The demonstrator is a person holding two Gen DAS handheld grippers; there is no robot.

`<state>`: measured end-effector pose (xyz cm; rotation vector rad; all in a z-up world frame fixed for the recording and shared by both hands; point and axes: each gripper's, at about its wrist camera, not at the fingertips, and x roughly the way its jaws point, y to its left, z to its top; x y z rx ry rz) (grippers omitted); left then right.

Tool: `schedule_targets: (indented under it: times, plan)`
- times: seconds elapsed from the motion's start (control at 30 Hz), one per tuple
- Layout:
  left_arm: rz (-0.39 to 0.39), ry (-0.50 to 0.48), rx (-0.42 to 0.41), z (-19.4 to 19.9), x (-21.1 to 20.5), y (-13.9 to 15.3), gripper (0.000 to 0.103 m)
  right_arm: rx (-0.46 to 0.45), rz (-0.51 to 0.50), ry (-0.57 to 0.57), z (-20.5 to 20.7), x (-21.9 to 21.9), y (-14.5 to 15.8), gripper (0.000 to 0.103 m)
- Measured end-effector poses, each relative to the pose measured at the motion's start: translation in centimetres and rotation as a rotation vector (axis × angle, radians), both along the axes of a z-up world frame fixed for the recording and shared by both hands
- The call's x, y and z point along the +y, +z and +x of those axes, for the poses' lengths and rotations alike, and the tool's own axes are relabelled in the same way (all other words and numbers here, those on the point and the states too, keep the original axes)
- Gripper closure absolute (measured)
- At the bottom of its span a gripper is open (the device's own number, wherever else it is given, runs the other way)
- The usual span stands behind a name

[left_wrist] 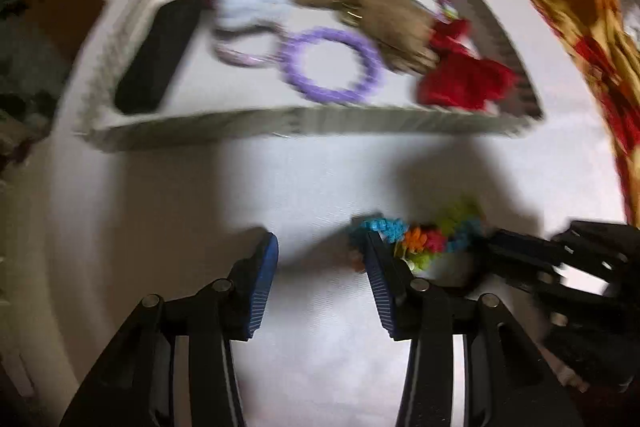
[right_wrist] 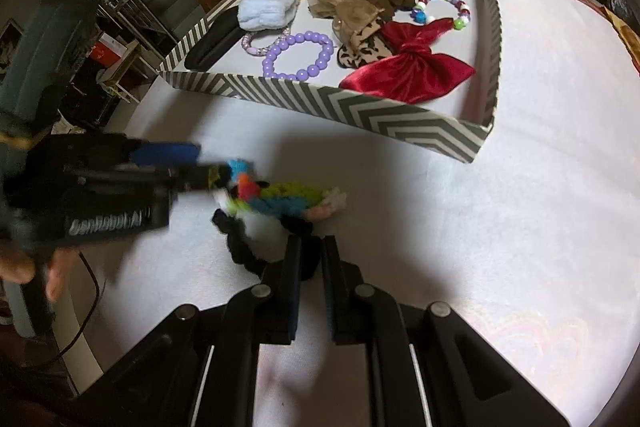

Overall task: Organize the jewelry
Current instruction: 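Grasp the flower bead bracelet with the left tool while the right tool holds the black scrunchie, then carry both items into the tray and open both tools to release them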

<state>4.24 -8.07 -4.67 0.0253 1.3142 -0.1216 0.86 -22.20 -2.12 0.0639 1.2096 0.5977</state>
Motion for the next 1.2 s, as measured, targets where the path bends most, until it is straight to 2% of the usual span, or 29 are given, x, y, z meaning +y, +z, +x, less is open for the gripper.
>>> schedule_targets:
  times: [0.1, 0.17, 0.2, 0.33, 0.37, 0.43, 0.53, 0.67, 0.7, 0.73, 0.77, 0.83, 0.9, 0.97, 1.2]
  plan:
    - [0.036, 0.060, 0.009, -0.1, 2.4, 0.2, 0.050, -0.008, -0.021, 0.003, -0.4, -0.3, 0.1, 0.094]
    - [0.033, 0.094, 0.023, -0.3, 3.9, 0.2, 0.050, -0.004, -0.021, -0.004, -0.4, -0.7, 0.2, 0.094]
    - [0.018, 0.104, 0.031, -0.4, 4.5, 0.3, 0.053, 0.001, -0.019, -0.010, -0.4, -0.9, 0.2, 0.094]
    - [-0.140, 0.109, 0.019, -1.4, 5.4, 1.0, 0.053, -0.003, -0.011, -0.008, -0.2, -1.0, 0.2, 0.094]
    - [-0.152, 0.106, 0.009, -1.5, 5.4, 1.2, 0.053, -0.005, -0.008, -0.008, -0.2, -0.9, 0.2, 0.094]
    - [-0.141, 0.104, -0.012, -1.4, 5.0, 1.4, 0.050, -0.006, -0.005, -0.012, 0.0, -0.9, 0.1, 0.094]
    - [-0.077, 0.106, 0.000, -0.7, 4.4, 0.5, 0.050, -0.015, 0.003, -0.026, -0.1, -1.0, 0.2, 0.094]
    - [-0.054, 0.044, -0.026, 0.0, 3.3, 0.0, 0.049, -0.039, -0.009, -0.022, -0.4, -0.8, 0.2, 0.095]
    - [-0.038, 0.025, -0.043, -0.1, 3.0, -0.2, 0.059, -0.041, -0.009, -0.024, -0.4, -0.8, 0.3, 0.096]
    - [-0.029, 0.021, -0.054, -0.2, 2.9, -0.3, 0.083, -0.043, -0.003, -0.028, -0.4, -0.9, 0.4, 0.098]
    - [-0.036, 0.028, -0.046, -0.3, 3.0, -0.3, 0.091, -0.051, 0.008, -0.032, -0.4, -1.0, 0.8, 0.098]
    - [-0.129, 0.057, -0.006, -0.4, 4.0, -0.4, 0.090, -0.070, 0.026, -0.034, -0.5, -1.2, 1.7, 0.099]
    - [-0.139, 0.060, -0.019, -0.2, 3.5, 0.0, 0.090, -0.096, 0.042, -0.032, -0.5, -1.4, 3.1, 0.099]
    - [-0.186, 0.069, -0.035, -0.6, 4.1, 1.3, 0.090, -0.113, 0.054, -0.028, -0.4, -1.6, 4.2, 0.099]
    - [-0.209, 0.070, -0.156, -0.4, 2.7, 7.7, 0.090, -0.199, 0.080, -0.016, 0.3, -2.2, 8.9, 0.099]
